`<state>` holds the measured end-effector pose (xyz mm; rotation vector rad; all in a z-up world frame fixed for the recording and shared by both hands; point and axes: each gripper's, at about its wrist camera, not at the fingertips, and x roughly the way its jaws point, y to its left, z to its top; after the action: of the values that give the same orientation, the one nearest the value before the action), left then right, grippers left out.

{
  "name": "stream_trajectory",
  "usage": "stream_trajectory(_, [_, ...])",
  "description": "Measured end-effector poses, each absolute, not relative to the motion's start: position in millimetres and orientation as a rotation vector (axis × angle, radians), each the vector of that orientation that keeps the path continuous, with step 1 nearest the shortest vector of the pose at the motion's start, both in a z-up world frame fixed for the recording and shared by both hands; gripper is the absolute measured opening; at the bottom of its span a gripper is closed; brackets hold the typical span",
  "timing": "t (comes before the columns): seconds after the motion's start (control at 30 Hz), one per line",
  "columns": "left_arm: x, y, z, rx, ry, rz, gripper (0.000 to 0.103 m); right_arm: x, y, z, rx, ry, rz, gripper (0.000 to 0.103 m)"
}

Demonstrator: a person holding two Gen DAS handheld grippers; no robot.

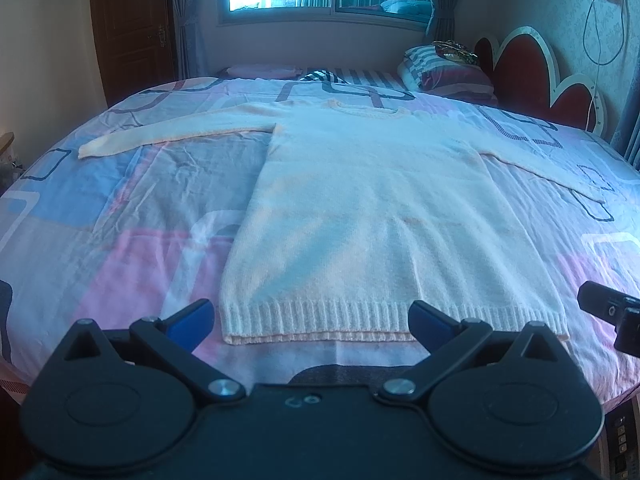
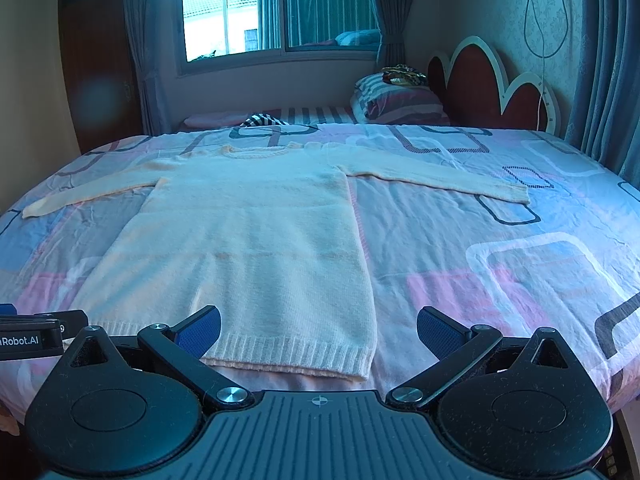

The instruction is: Fold small clothes

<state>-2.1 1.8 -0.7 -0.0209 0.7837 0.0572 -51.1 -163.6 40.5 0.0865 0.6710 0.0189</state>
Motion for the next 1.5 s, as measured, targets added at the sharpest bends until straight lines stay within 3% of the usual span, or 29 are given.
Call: stream_trajectory(1.5, [23, 10, -5, -0.047, 0.806, 0.043, 0.103, -22, -169, 41, 0.084, 0.665, 0.000, 0.103])
